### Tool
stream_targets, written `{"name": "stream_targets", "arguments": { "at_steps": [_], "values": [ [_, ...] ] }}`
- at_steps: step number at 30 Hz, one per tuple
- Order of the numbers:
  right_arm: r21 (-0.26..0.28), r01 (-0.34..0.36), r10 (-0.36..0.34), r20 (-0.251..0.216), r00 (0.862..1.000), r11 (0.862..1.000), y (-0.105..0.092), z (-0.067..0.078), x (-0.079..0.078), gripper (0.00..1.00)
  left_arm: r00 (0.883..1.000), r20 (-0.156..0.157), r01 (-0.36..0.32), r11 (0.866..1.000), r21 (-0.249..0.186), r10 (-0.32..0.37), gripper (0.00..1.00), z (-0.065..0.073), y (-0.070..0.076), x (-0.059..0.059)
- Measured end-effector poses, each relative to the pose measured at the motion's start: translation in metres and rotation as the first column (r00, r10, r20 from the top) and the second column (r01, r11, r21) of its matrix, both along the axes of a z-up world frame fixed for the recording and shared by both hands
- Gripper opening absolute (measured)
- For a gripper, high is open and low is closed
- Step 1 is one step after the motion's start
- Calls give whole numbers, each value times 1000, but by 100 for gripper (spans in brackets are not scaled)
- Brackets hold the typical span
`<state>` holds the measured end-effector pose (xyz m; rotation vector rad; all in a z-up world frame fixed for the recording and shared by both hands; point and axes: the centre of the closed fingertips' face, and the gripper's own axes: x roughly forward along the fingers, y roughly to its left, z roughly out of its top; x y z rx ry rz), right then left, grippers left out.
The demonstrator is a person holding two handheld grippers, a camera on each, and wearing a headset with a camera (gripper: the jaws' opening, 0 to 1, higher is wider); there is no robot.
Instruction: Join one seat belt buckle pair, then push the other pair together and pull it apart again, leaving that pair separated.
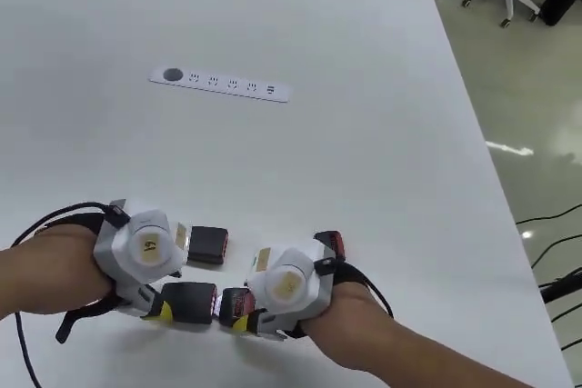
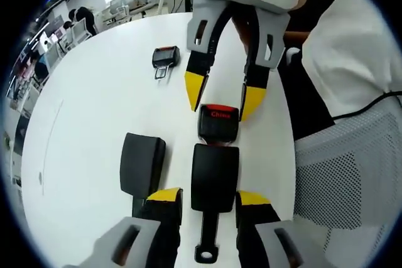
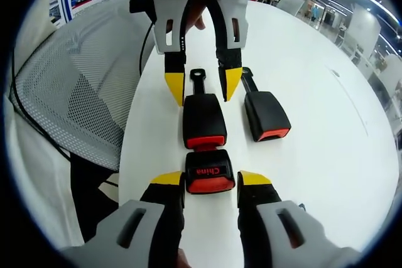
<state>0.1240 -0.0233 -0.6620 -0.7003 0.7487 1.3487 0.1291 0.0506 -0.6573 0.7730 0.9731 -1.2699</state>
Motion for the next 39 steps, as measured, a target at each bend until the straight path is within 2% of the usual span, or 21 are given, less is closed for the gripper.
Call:
{"name": "stream_targets", "arguments": {
  "at_steps": [3,7,12,14,22,28,31,36,39],
  "values": [
    [15,18,-18,5,1000,1000,-7,8,7,30,1000,-1,-6,1000,-16,6,36,7,-1,6],
    [22,34,-34,19,999,999,-19,17,19,29,999,39,-8,999,-33,10,36,15,-4,23],
    [1,48,-48,47,998,999,-38,11,41,30,999,50,-20,999,-48,22,36,17,-7,37],
    [-11,48,-47,53,997,999,-46,10,47,30,998,66,-11,998,-59,15,36,18,-6,44],
    [-31,59,-58,61,996,998,-70,6,73,32,996,81,-18,999,-48,22,40,14,2,66],
    [-58,68,-64,74,995,996,-88,-1,90,33,997,73,12,999,-33,-9,42,6,3,73],
    [-72,70,-64,76,995,995,-96,-1,97,33,996,83,33,998,-50,-29,41,4,1,79],
    [-105,67,-59,78,995,992,-112,-6,109,34,996,62,62,997,-49,-59,40,-8,-2,84],
    [-130,47,-39,68,997,990,-118,-14,110,34,997,49,66,997,-38,-64,40,-14,-2,87]
  ]
}}
